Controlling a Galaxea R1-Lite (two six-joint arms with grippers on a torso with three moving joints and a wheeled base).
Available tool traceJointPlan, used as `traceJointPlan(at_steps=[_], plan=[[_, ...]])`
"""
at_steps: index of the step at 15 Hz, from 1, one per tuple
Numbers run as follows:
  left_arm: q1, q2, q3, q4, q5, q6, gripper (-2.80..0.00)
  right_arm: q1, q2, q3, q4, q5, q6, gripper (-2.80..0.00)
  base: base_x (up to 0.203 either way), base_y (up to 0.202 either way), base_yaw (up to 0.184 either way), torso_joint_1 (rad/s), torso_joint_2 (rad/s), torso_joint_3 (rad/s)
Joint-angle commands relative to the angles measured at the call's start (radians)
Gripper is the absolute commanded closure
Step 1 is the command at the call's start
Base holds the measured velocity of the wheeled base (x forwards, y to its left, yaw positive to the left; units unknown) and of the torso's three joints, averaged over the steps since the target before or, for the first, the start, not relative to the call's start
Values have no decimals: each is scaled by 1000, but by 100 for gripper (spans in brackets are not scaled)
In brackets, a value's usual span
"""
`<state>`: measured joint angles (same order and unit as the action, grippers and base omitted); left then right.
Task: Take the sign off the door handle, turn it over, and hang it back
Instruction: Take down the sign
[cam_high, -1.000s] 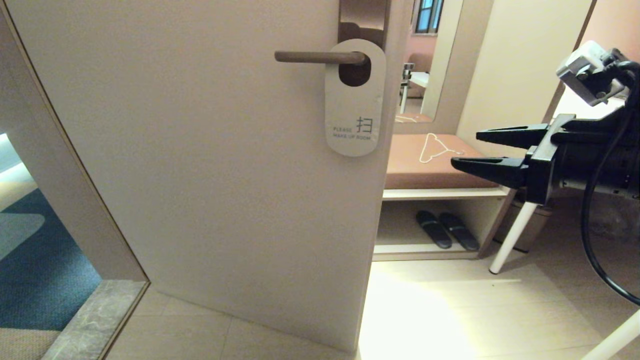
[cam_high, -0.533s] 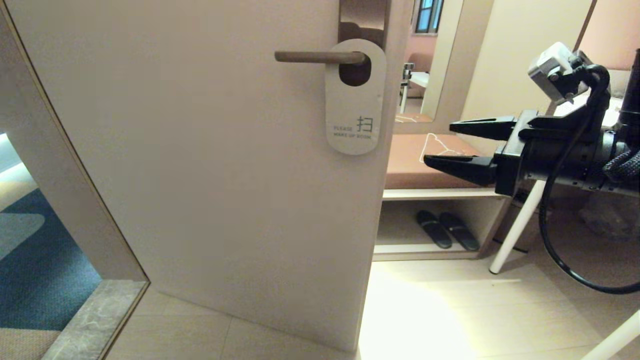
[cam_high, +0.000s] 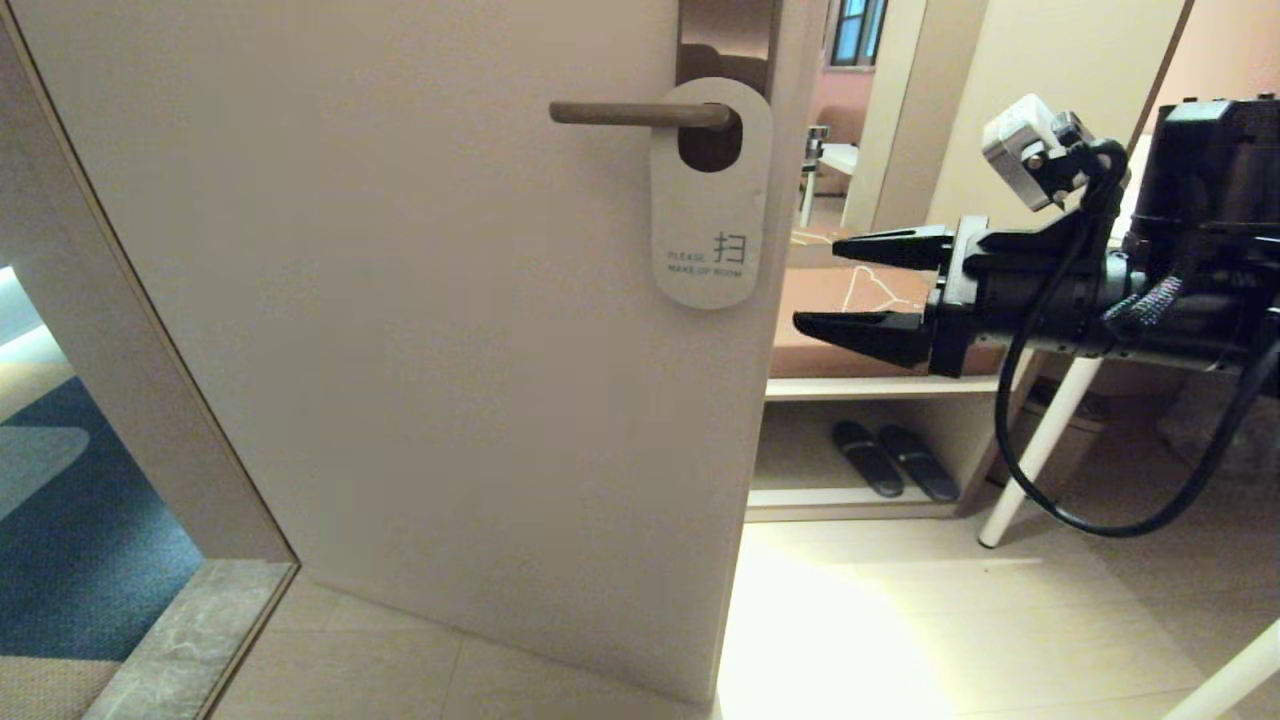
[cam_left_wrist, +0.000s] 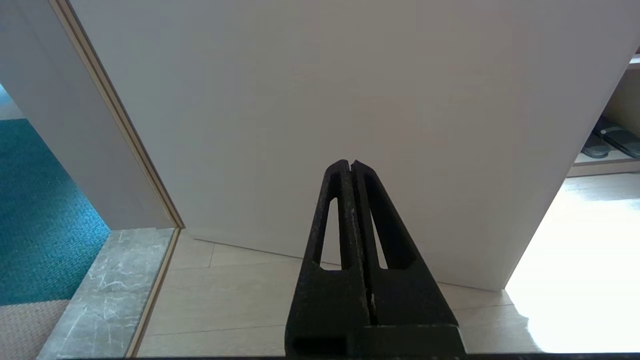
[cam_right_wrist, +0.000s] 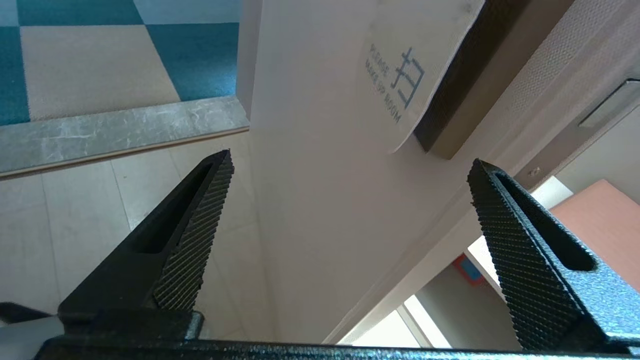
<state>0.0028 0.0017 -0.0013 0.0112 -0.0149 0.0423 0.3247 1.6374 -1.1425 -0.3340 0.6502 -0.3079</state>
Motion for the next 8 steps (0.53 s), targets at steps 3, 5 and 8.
traceJointPlan(at_steps=[3, 5, 8], plan=[[0, 1, 0, 0, 1, 1, 0, 1, 99, -73, -1, 4, 0, -280, 0, 0, 0, 0, 0, 0], [0, 1, 0, 0, 0, 1, 0, 1, 133, -116, 0, 5, 0, -280, 0, 0, 0, 0, 0, 0], [0, 1, 0, 0, 1, 1, 0, 1, 167, -172, 5, 16, 0, -280, 0, 0, 0, 0, 0, 0]])
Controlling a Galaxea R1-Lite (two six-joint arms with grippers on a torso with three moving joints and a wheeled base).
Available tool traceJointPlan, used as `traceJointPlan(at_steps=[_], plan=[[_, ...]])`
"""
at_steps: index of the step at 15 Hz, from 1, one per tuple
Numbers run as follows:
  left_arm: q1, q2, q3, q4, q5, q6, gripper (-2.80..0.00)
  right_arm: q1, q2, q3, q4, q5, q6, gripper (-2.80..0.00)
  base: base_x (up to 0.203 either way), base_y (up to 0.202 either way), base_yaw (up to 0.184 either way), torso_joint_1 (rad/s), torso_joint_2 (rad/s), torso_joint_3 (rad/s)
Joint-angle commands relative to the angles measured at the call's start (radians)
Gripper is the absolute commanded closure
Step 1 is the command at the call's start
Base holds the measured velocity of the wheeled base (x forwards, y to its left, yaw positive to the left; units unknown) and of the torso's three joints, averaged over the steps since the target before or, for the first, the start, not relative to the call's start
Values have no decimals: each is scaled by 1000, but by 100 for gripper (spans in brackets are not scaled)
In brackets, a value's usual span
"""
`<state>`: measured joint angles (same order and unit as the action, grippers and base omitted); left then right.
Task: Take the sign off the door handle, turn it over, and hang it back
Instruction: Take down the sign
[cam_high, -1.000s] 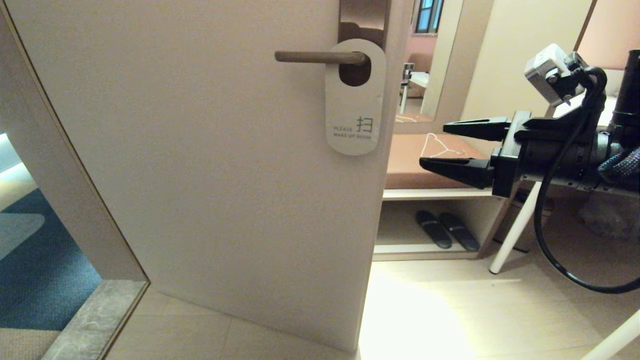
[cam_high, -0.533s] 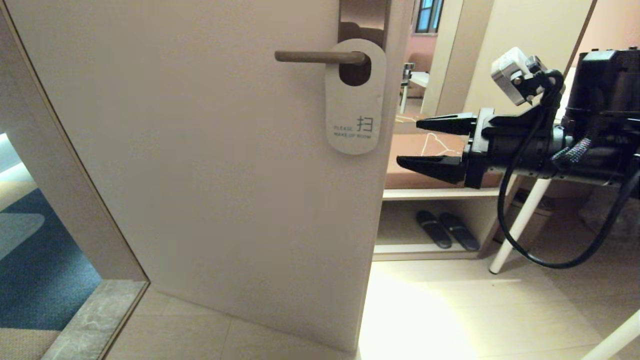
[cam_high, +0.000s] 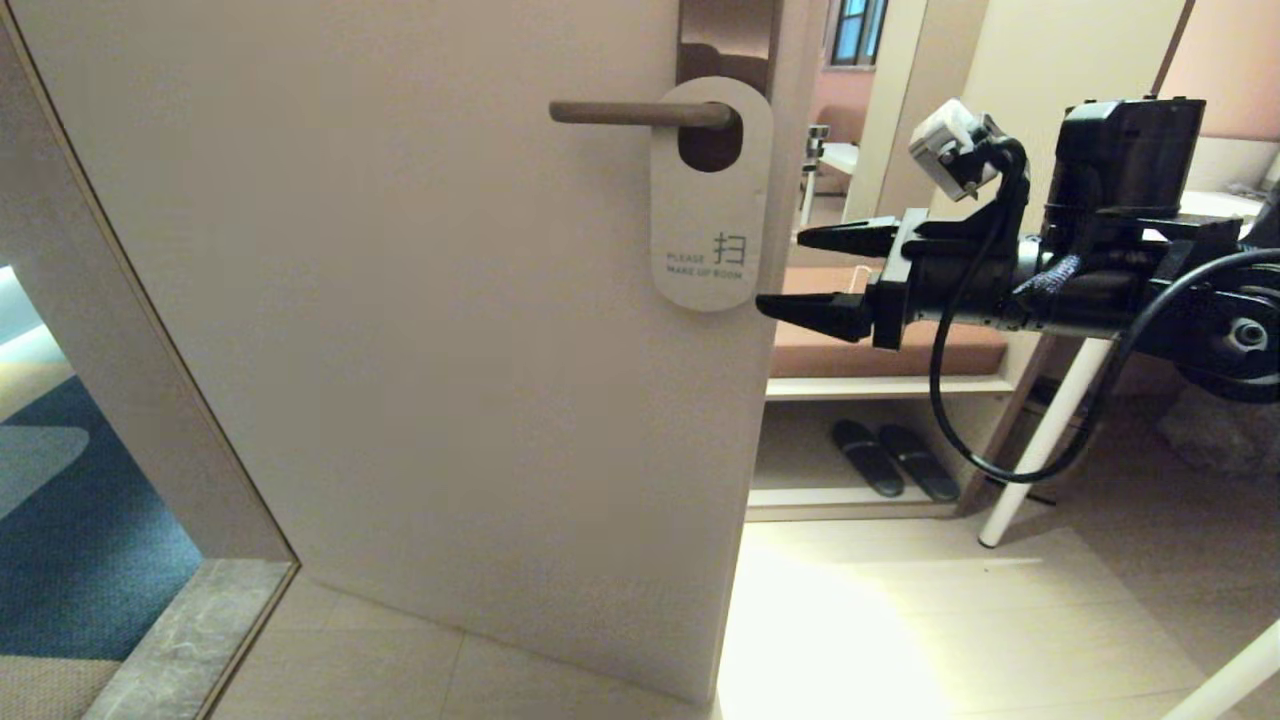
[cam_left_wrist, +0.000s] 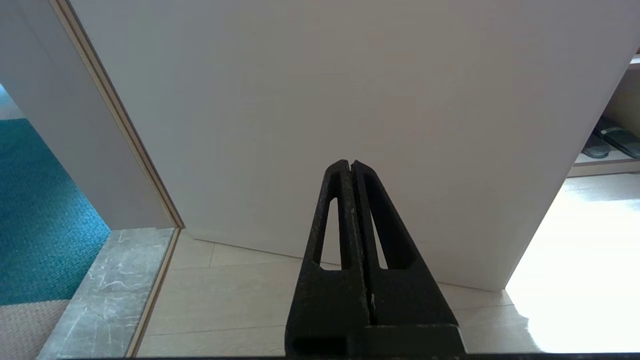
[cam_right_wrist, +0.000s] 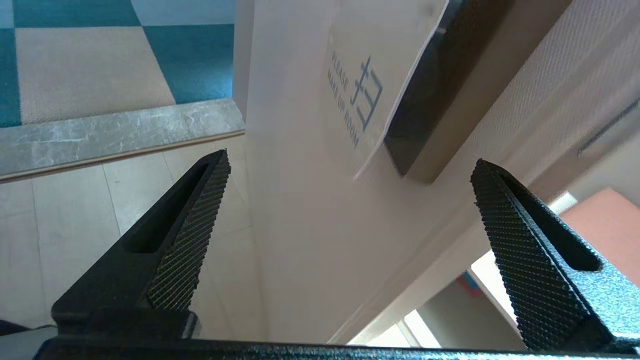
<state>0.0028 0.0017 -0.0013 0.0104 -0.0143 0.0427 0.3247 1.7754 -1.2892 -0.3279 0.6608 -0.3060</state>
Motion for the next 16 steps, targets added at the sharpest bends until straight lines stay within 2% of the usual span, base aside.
traceJointPlan(at_steps=[1, 4, 7, 16], plan=[[0, 1, 0, 0, -1, 0, 0, 1, 39, -39, -1, 8, -2, -280, 0, 0, 0, 0, 0, 0], [0, 1, 1, 0, -1, -1, 0, 5, 53, -91, 48, 12, -2, -280, 0, 0, 0, 0, 0, 0], [0, 1, 0, 0, -1, 0, 0, 5, 68, -137, 93, 66, -4, -280, 0, 0, 0, 0, 0, 0], [0, 1, 0, 0, 0, 0, 0, 36, 89, -170, 136, 90, -4, -280, 0, 0, 0, 0, 0, 0]])
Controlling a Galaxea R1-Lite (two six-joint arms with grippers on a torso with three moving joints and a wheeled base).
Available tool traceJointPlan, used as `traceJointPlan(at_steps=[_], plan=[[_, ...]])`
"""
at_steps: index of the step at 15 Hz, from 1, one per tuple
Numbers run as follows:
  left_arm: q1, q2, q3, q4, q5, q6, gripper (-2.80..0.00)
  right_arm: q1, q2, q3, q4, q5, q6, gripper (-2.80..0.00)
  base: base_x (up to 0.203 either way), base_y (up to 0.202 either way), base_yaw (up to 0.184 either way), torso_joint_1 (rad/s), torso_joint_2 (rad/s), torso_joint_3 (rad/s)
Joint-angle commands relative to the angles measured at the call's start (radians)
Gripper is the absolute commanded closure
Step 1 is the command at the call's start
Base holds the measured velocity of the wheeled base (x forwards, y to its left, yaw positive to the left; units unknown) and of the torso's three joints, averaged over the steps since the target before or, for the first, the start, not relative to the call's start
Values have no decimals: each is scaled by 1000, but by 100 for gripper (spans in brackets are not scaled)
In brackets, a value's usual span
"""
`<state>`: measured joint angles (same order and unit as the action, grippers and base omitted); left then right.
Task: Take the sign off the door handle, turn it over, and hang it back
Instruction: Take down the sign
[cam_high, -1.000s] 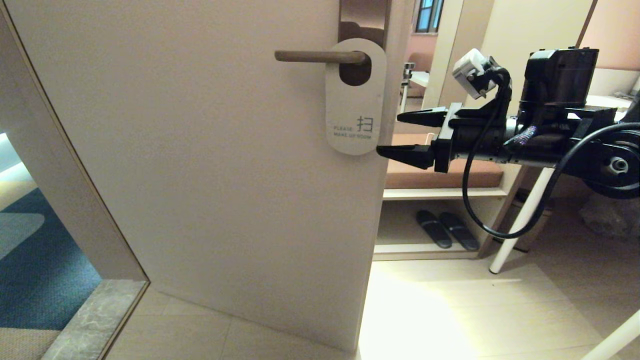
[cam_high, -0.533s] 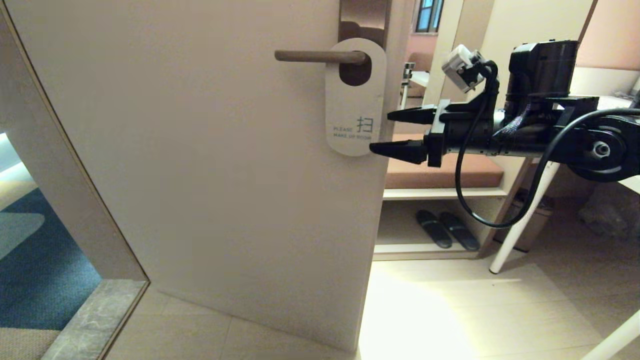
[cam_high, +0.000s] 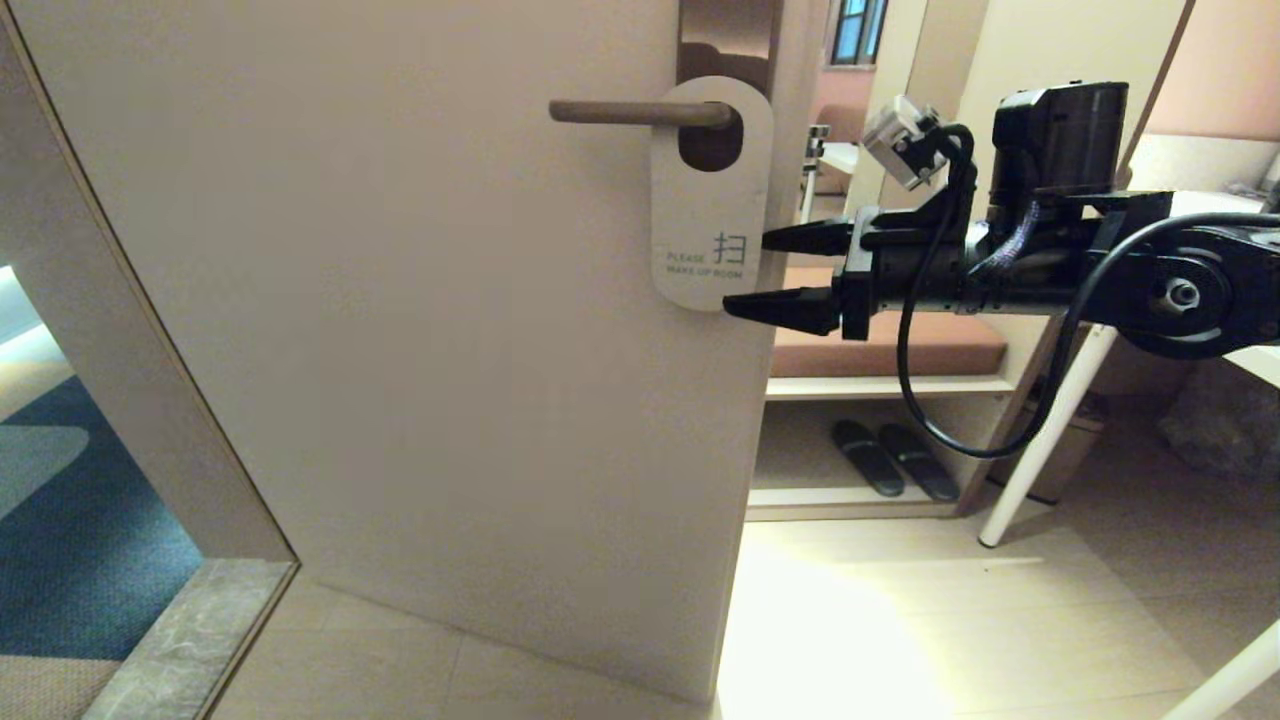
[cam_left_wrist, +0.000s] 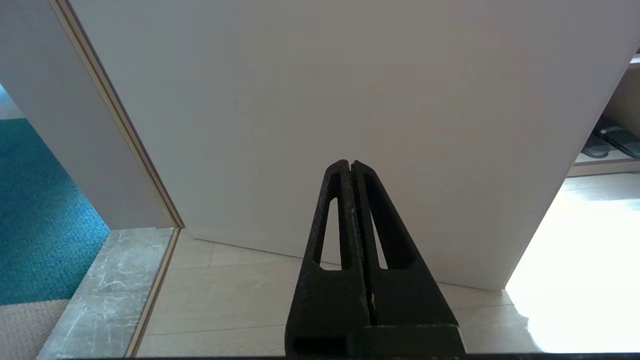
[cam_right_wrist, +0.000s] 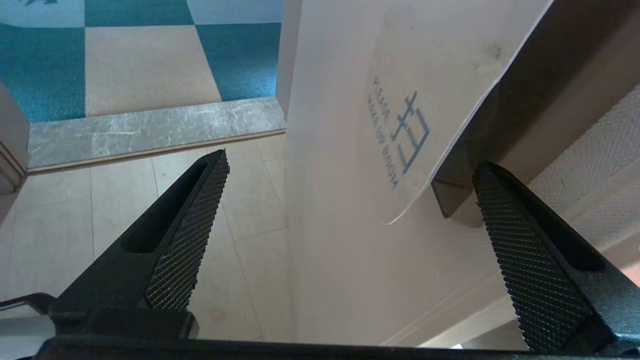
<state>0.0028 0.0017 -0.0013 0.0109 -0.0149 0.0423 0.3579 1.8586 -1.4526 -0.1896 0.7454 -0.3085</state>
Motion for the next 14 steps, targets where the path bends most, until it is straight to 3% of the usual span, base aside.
traceJointPlan(at_steps=[1, 14], plan=[[0, 1, 0, 1, 0, 1, 0, 4, 12, -9, -2, 12, -1, -280, 0, 0, 0, 0, 0, 0], [0, 1, 1, 0, 0, 1, 0, 26, 51, -12, -37, 23, 2, -280, 0, 0, 0, 0, 0, 0]])
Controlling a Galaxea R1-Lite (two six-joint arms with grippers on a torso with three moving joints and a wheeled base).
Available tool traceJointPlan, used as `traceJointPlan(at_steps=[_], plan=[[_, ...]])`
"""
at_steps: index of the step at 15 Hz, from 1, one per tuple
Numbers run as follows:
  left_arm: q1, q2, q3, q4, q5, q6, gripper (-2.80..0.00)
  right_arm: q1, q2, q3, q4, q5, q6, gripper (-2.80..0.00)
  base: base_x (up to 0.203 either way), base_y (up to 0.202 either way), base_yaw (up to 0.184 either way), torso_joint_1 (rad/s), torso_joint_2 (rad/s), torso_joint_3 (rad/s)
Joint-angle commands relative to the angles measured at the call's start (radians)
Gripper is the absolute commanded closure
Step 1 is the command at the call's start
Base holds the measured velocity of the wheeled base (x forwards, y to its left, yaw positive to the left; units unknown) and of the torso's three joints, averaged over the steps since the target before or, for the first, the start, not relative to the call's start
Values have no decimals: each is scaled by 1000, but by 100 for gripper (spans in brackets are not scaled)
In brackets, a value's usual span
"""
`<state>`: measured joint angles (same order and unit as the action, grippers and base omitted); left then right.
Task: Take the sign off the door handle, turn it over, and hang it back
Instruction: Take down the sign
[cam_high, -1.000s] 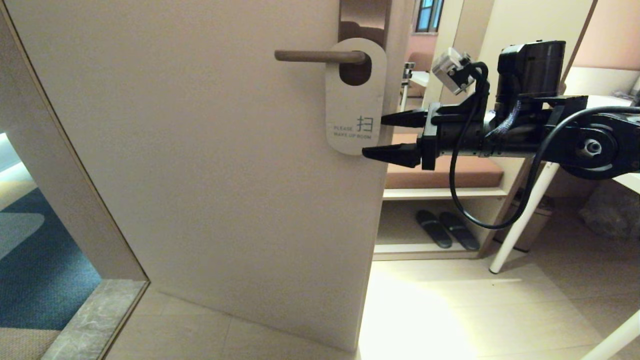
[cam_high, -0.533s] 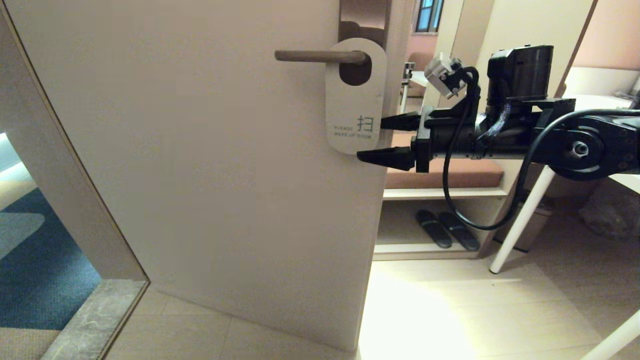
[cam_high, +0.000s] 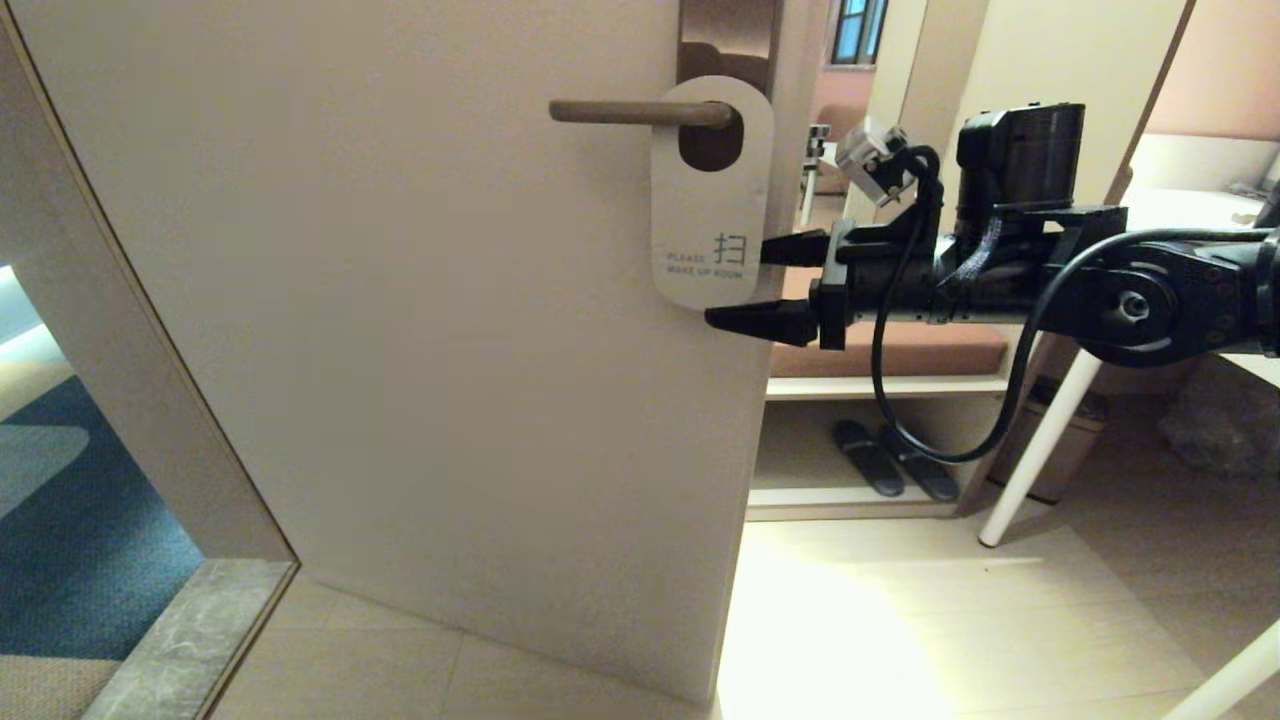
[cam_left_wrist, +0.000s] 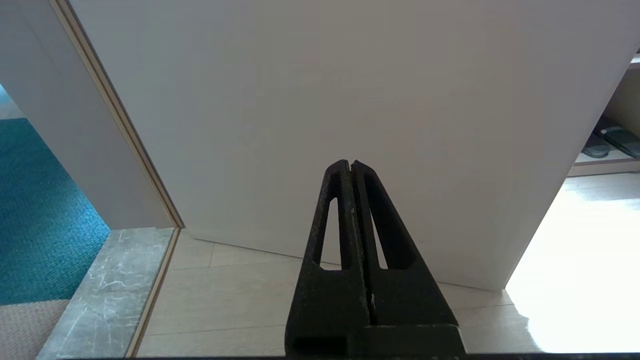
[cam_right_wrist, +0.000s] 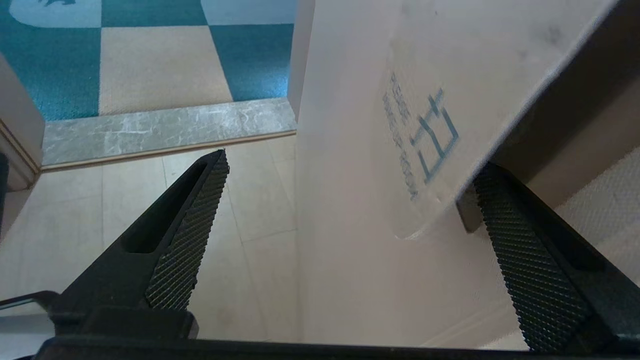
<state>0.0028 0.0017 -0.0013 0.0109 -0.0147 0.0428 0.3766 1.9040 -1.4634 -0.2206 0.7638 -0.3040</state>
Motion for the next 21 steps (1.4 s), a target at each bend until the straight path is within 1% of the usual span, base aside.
traceJointPlan(at_steps=[1, 5, 9, 17, 20, 21], plan=[[0, 1, 0, 0, -1, 0, 0, 10, 9, -3, -14, 5, -3, -280, 0, 0, 0, 0, 0, 0], [0, 1, 0, 0, 1, 0, 0, 30, 22, -17, -45, 5, -1, -280, 0, 0, 0, 0, 0, 0], [0, 1, 0, 0, 1, -1, 0, 35, 24, -24, -48, 4, 9, -280, 0, 0, 0, 0, 0, 0], [0, 1, 1, 0, -1, 0, 0, 33, 49, -97, -44, 3, 12, -280, 0, 0, 0, 0, 0, 0], [0, 1, 0, 0, -1, 0, 0, 33, 55, -118, -49, 2, 80, -280, 0, 0, 0, 0, 0, 0], [0, 1, 0, 0, -1, -1, 0, 33, 55, -118, -49, 2, 87, -280, 0, 0, 0, 0, 0, 0]])
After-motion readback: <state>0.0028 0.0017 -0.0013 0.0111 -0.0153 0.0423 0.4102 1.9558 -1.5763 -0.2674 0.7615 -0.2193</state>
